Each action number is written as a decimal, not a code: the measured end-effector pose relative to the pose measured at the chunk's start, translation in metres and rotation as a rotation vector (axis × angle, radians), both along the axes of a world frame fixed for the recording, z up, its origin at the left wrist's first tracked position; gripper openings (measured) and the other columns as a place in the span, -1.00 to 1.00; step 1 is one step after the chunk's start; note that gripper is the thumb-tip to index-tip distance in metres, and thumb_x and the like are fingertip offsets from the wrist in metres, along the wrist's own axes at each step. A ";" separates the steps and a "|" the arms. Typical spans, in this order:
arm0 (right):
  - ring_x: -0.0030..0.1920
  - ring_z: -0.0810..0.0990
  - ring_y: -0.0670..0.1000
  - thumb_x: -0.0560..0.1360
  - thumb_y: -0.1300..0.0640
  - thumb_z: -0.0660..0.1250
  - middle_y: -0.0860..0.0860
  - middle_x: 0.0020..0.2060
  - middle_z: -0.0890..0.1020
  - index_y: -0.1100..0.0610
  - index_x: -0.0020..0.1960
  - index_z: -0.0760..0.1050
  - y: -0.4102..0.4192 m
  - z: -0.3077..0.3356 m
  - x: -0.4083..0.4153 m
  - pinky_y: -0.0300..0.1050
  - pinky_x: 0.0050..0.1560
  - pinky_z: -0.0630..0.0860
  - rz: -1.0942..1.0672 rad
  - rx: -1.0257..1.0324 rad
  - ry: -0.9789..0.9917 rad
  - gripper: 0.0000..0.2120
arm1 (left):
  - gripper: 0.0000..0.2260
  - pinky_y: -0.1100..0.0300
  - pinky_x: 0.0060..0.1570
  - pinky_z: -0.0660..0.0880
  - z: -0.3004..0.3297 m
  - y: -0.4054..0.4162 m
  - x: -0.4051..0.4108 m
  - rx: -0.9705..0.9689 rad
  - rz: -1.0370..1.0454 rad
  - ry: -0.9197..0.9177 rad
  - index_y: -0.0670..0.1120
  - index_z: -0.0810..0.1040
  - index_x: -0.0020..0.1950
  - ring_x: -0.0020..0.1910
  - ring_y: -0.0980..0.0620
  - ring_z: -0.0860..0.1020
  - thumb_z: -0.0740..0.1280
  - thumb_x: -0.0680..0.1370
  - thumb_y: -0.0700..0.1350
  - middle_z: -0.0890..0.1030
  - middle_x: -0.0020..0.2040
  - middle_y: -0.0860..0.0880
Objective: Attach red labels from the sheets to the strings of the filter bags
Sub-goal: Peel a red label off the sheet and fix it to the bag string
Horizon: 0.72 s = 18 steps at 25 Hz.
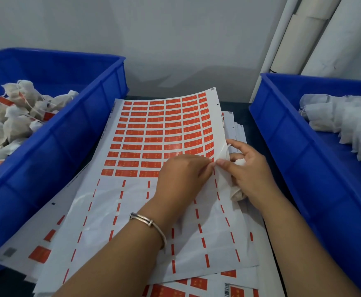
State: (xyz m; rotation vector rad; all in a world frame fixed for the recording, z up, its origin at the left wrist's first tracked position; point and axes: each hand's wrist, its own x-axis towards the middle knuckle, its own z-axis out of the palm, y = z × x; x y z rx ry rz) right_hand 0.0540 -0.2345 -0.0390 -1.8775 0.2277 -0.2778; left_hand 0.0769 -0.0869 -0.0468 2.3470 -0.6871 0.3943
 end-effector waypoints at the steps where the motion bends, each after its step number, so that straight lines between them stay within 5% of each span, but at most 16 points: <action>1: -0.11 0.56 -0.19 0.40 -0.02 0.45 -0.37 -0.13 0.51 -0.35 -0.08 0.37 0.000 0.000 0.000 -0.32 -0.28 0.49 0.004 0.003 -0.003 -0.69 | -0.82 0.52 -0.22 0.25 0.001 0.000 0.000 0.009 -0.002 -0.018 -0.08 0.68 -0.05 -0.27 0.04 0.60 0.33 0.52 -0.02 0.68 -0.15 -0.01; 7: -0.11 0.55 -0.19 0.41 -0.02 0.44 -0.31 -0.09 0.51 -0.32 -0.04 0.38 0.000 -0.001 0.001 -0.30 -0.25 0.52 -0.006 -0.002 -0.014 -0.70 | -0.81 0.37 -0.17 0.32 0.002 -0.001 -0.002 0.050 0.007 -0.071 -0.11 0.67 -0.03 -0.25 0.00 0.60 0.30 0.54 -0.06 0.68 -0.14 -0.05; 13: -0.14 0.58 -0.17 0.41 -0.02 0.43 -0.38 -0.14 0.49 -0.29 -0.09 0.40 0.000 0.000 -0.001 -0.39 -0.39 0.50 -0.001 0.037 -0.008 -0.75 | -0.75 0.40 -0.12 0.38 -0.002 -0.001 0.002 -0.021 0.040 0.053 0.00 0.62 0.12 -0.13 0.13 0.54 0.28 0.54 0.05 0.64 0.01 0.05; 18: -0.15 0.63 -0.12 0.40 -0.01 0.44 -0.28 -0.15 0.58 -0.14 -0.12 0.46 -0.003 -0.002 -0.001 -0.39 -0.40 0.50 0.014 0.037 -0.005 -0.84 | -0.77 0.42 -0.19 0.35 -0.001 -0.001 0.002 -0.029 0.007 -0.002 -0.06 0.67 0.05 -0.18 0.07 0.59 0.36 0.50 0.02 0.68 -0.06 0.01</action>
